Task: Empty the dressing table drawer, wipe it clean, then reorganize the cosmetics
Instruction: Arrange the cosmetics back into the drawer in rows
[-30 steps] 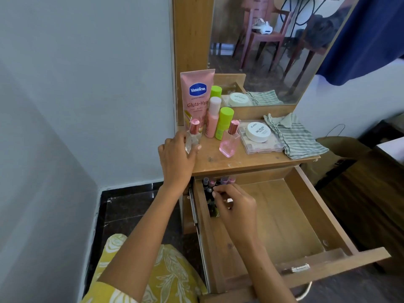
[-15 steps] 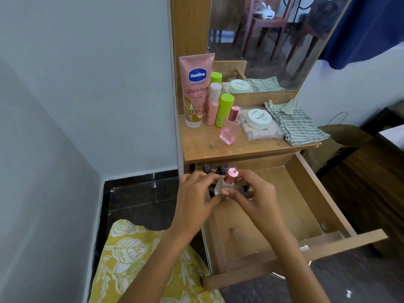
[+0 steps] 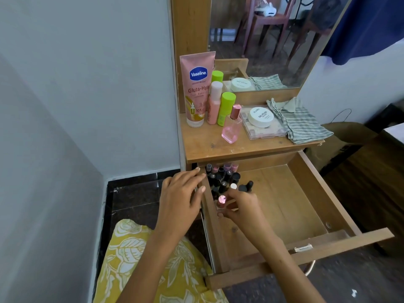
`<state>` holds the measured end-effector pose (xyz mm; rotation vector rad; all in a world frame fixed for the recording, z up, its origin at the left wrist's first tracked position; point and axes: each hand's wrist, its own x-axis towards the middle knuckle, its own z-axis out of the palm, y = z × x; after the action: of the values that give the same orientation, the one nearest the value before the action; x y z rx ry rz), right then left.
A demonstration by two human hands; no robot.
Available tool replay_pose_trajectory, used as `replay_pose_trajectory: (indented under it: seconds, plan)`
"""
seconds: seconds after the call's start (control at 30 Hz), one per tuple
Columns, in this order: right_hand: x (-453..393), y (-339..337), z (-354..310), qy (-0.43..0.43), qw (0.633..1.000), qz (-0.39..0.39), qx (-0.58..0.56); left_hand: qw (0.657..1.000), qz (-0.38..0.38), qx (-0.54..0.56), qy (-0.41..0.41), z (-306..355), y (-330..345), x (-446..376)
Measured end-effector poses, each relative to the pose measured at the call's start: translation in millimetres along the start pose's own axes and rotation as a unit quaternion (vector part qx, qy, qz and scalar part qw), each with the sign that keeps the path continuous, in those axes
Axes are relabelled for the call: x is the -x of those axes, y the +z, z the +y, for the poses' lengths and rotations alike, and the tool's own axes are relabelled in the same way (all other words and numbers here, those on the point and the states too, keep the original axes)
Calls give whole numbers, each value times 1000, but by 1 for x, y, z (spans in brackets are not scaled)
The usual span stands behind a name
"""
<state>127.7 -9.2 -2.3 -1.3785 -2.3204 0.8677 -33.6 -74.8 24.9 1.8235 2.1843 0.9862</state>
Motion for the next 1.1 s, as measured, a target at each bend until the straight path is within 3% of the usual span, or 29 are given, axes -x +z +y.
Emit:
replay_pose_trajectory:
  seconds: [0.23, 0.4, 0.53, 0.7, 0.9, 1.1]
  plan:
    - [0, 1, 0, -5, 1000, 20, 9, 1000, 15, 7, -10, 1, 0, -4]
    - [11, -20, 5, 25, 996, 67, -59, 999, 33, 29, 1, 10, -1, -15]
    - [13, -28, 1, -9, 972, 177, -151, 996, 79, 41, 28, 31, -3, -41]
    - [8, -21, 0, -36, 951, 278, -129, 991, 98, -35, 83, 56, 5, -93]
    - [8, -18, 4, -44, 951, 281, -122, 997, 70, 24, 1, 52, 30, -131]
    - [7, -18, 2, -40, 946, 291, -135, 992, 115, 48, 17, 51, 37, -130]
